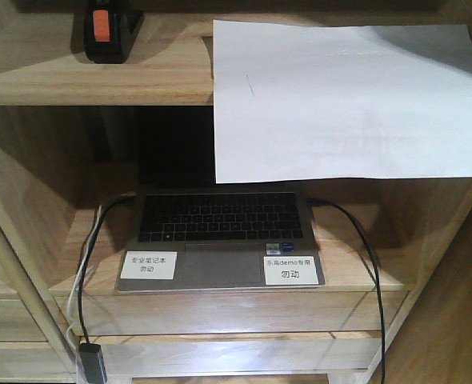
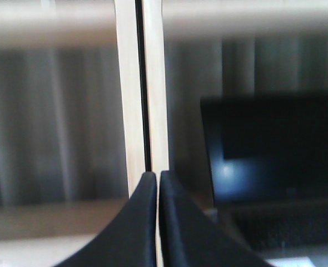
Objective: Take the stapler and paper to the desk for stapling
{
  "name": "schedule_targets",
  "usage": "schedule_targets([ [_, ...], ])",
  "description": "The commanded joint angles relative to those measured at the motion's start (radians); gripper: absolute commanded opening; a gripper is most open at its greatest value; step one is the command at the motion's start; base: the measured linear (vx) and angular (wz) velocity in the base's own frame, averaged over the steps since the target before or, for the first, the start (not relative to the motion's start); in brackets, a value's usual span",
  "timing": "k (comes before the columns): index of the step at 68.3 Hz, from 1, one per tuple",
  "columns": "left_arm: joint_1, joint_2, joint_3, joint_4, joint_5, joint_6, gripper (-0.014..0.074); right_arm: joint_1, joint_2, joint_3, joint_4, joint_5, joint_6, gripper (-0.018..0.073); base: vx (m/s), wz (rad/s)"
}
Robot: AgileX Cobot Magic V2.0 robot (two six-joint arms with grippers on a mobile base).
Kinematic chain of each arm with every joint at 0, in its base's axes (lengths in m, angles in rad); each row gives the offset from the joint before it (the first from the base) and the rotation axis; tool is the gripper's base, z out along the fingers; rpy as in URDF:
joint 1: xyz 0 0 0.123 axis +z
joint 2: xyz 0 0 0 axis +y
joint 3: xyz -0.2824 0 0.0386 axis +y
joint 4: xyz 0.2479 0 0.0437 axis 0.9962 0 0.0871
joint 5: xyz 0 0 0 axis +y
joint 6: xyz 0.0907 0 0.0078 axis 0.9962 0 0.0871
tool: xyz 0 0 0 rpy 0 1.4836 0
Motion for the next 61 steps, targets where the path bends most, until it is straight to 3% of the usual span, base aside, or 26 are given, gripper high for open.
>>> schedule_targets([
  [1, -0.003, -0.012, -0.103, -0.003, -0.082, -0.01, -0.0006, -0.004, -0.009, 0.023, -0.006, -0.069, 0.002, -0.0009, 0.0, 0.0],
  [14, -0.003, 0.027, -0.262, -0.003, 0.016, -0.01, -0.0006, -0.004, -0.009, 0.023, -0.006, -0.069, 0.002, -0.0009, 0.0, 0.0],
  [42, -0.003, 0.338, -0.624, -0.003, 0.382, -0.01, -0.0006, -0.004, -0.009, 0.023, -0.006, -0.069, 0.002, -0.0009, 0.0, 0.0],
  [61, -0.003, 0.407, -0.635, -0.003, 0.408, -0.01, -0.0006, -0.004, -0.009, 0.023, -0.006, -0.068, 0.002, -0.0009, 0.0, 0.0],
])
